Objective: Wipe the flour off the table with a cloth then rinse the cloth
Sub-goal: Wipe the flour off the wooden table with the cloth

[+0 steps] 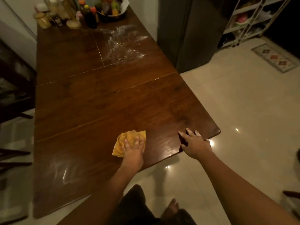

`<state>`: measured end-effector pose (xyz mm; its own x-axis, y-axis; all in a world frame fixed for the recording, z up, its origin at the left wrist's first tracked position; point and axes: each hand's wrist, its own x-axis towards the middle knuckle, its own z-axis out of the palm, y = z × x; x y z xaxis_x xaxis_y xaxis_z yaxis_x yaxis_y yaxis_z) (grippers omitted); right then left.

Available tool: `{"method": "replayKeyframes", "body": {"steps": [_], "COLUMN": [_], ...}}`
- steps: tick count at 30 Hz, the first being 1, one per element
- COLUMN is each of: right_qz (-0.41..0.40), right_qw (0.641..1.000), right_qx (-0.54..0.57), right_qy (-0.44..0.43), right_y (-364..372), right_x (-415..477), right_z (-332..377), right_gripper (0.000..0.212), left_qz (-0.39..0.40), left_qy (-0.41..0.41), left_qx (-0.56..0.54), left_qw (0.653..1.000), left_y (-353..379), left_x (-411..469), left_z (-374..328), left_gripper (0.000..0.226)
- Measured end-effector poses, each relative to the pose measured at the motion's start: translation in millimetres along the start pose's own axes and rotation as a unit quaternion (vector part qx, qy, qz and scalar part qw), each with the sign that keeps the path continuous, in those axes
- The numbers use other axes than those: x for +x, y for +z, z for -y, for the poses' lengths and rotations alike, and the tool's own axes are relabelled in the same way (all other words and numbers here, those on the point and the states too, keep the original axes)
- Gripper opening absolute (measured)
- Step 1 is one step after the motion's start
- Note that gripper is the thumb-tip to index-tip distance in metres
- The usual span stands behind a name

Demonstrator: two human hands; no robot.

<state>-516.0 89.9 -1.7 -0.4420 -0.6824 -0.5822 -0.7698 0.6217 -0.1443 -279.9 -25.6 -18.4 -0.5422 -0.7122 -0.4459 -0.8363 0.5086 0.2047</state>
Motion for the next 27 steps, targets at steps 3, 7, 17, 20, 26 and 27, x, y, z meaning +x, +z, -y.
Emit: {"method": "replayKeyframes", "body": {"steps": [3, 7, 17, 20, 26, 27], "right_qz": [0.004, 0.017, 0.052, 0.076, 0.078, 0.081], "right_qw": [0.999, 0.996, 0.97, 0.972, 0.979, 0.977], "right_qx": [-0.02, -0.042, -0.163, -0.158, -0.1, -0.095], "right_qy": [-0.037, -0.078, -0.174, -0.155, -0.158, -0.171], "right_y": [-15.2, -23.3, -95.6, -121.7, -167.5, -170.6], "right_x": [17.6, 42.0, 131.4, 158.1, 217.7, 223.9], "right_z": [-18.5, -28.3, -41.6, -47.9, -28.7, -23.5], "right_gripper": [0.062, 0.067, 0.069, 0.071, 0.069, 0.068], "left_qz": [-0.001, 0.009, -0.026, -0.03, 0.004, 0.0], "left_qy": [0.013, 0.029, -0.018, -0.047, -0.027, -0.033], "left_qx": [0.007, -0.033, -0.035, -0.026, -0.064, -0.067], "left_qw": [1.0, 0.999, 0.999, 0.998, 0.998, 0.997], "left_y": [-2.6, -11.8, -51.2, -62.4, -95.9, -98.2], "left_x": [12.4, 44.6, 159.1, 197.8, 256.7, 264.3], "left_z": [-20.8, -27.5, -56.7, -79.8, -95.5, -98.4], "left_gripper": [0.053, 0.056, 0.057, 0.057, 0.052, 0.051]}}
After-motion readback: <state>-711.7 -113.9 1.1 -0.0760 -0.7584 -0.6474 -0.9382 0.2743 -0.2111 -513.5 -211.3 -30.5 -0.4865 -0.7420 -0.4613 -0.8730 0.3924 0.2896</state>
